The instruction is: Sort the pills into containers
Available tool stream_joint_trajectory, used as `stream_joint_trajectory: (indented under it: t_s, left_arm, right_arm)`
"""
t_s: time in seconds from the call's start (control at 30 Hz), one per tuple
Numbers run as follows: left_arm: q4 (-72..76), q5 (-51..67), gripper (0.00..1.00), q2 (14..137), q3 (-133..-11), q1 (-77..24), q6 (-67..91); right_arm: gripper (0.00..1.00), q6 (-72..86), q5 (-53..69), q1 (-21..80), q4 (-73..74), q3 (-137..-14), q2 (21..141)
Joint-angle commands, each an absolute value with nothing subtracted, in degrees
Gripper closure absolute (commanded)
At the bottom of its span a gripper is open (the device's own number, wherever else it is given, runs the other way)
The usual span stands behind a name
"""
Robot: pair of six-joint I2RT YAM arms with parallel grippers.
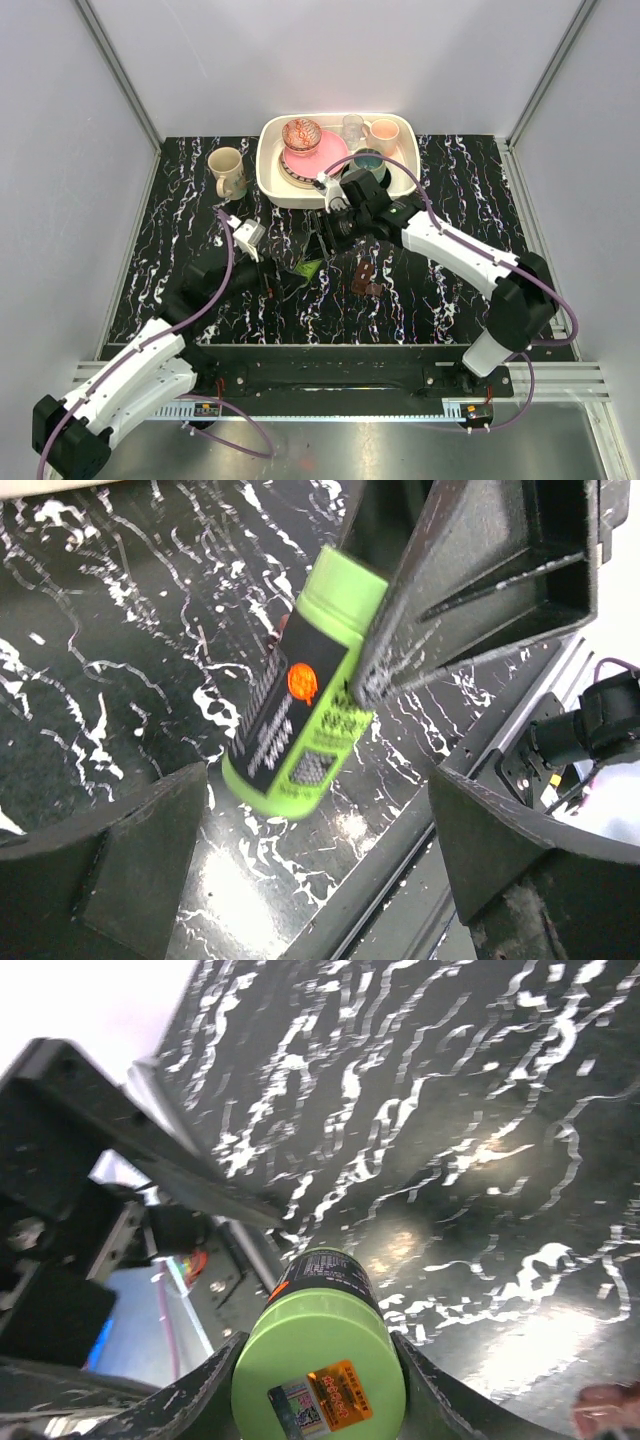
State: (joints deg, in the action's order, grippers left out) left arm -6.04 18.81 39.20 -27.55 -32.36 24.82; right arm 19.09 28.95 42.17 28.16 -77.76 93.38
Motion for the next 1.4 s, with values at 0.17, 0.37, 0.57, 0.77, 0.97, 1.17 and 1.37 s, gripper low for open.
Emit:
stream_joint_trajectory:
  t_s: [0.17, 0.37, 0.57, 0.77, 0.97, 1.17, 1.37]
  left_arm:
    - [3.51, 24.17, 0.07, 42.89, -30.94, -37.35, 20.74]
    - [5.01, 24.26, 0.15, 45.35, -31.29, -40.25, 20.57]
    - [5.10, 24.52, 0.35, 45.97, -31.29, -40.69, 20.48]
    - [5.18, 25.49, 0.48, 46.84, -31.82, -40.78, 21.00]
    - [6.15, 26.45, 1.00, 47.72, -31.82, -40.87, 22.06]
    - [8.79, 25.40, 1.00, 46.15, -30.32, -40.96, 23.90]
    - [10.72, 24.35, 1.00, 46.40, -29.97, -41.04, 25.40]
  right_arm:
    - [0.99, 21.27, 47.45, 41.92, 25.75, -78.13, 88.51]
    - [1.00, 23.99, 50.79, 41.92, 23.21, -77.61, 87.37]
    - [0.99, 25.84, 52.21, 41.92, 20.92, -76.03, 86.05]
    - [0.99, 25.66, 52.38, 42.01, 20.83, -75.06, 85.87]
    - [0.63, 25.23, 51.68, 41.92, 20.83, -74.79, 85.26]
    - [0.41, 32.32, 44.39, 41.92, 13.47, -70.58, 81.83]
    - [0.30, 42.78, 40.43, 41.92, -2.45, -64.34, 79.54]
